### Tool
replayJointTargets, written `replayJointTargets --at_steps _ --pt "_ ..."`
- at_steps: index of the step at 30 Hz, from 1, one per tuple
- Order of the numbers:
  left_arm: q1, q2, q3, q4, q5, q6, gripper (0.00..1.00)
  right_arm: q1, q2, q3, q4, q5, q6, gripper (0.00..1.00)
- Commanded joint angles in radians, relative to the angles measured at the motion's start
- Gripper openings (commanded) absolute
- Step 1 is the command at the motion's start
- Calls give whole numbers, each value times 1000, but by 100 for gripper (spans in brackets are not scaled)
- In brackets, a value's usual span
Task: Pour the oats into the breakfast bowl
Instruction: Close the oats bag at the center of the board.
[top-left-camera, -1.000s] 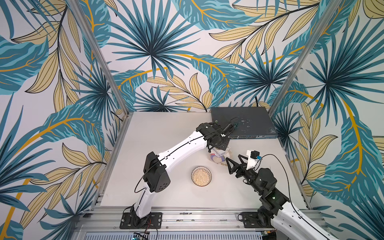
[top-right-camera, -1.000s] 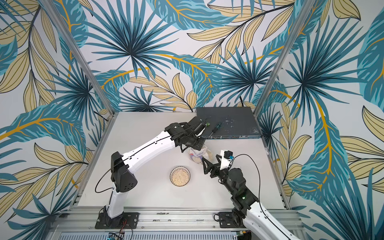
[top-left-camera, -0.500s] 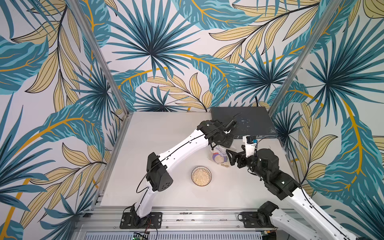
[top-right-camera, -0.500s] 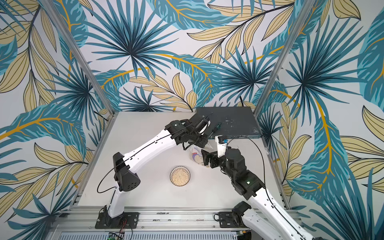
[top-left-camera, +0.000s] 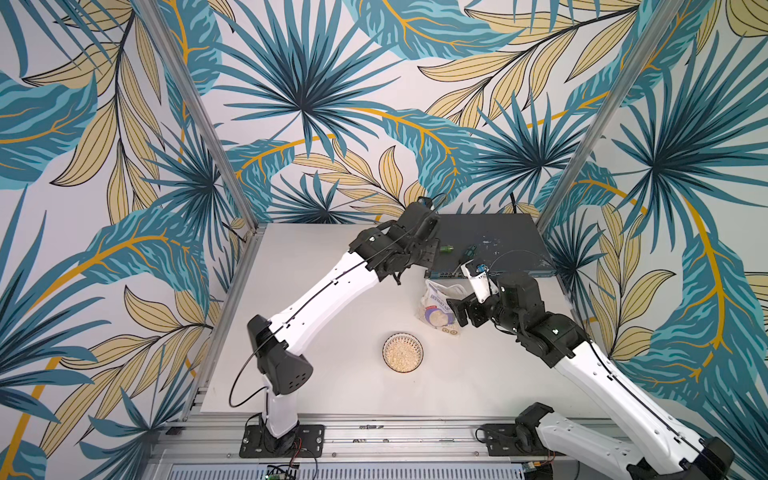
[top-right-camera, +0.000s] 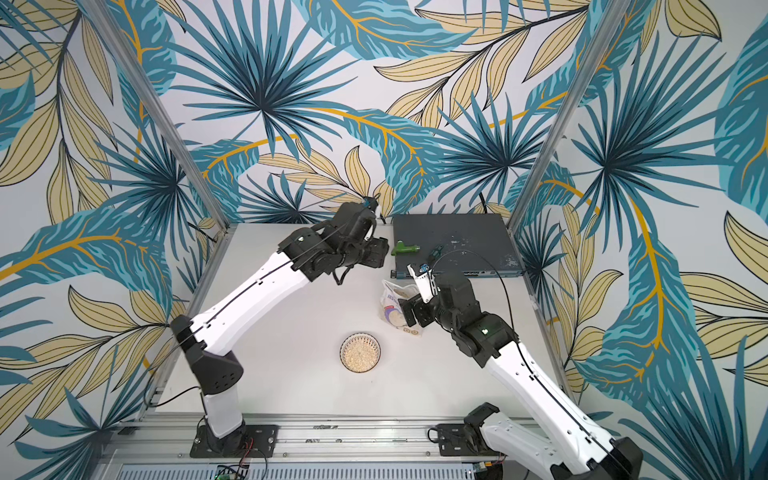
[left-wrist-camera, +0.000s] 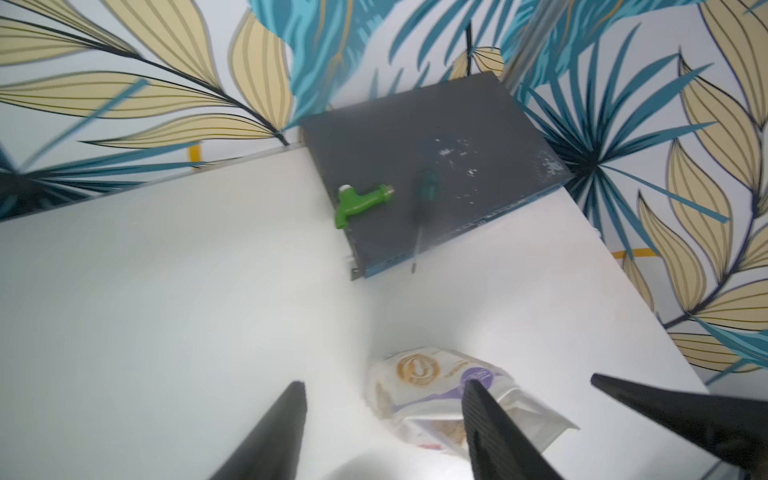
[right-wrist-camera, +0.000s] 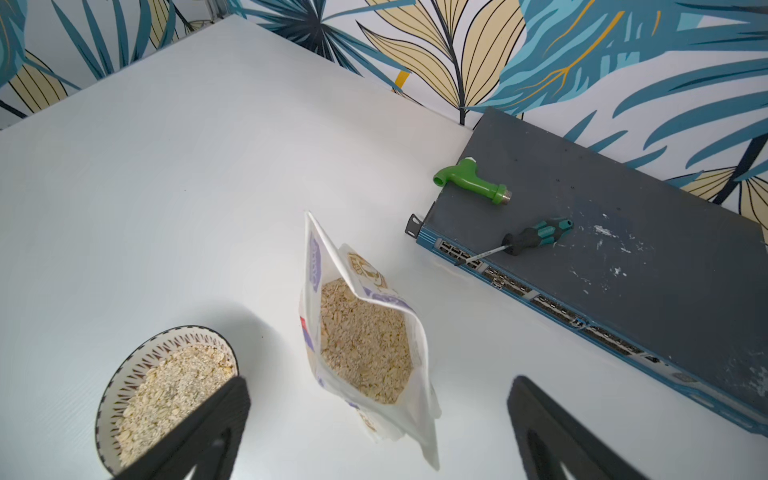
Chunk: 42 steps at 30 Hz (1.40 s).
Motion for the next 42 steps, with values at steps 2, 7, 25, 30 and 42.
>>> replayJointTargets --at_steps 2,7,25,30,42 --pt "22 -257 -299 186 -172 -5 74 -56 110 108 -85 -92 -174 100" --pt "37 -485 -638 258 -212 -59 78 -73 305 259 -190 -145 -314 100" --pt "35 -823 -1109 303 -245 -209 80 -81 280 315 -215 -341 -282 100" --pt "36 -879 -1182 362 -249 -197 84 -79 312 225 -251 -251 -311 100" --pt "36 -906 -1214 395 -252 -181 86 -88 402 235 -188 -45 -323 97"
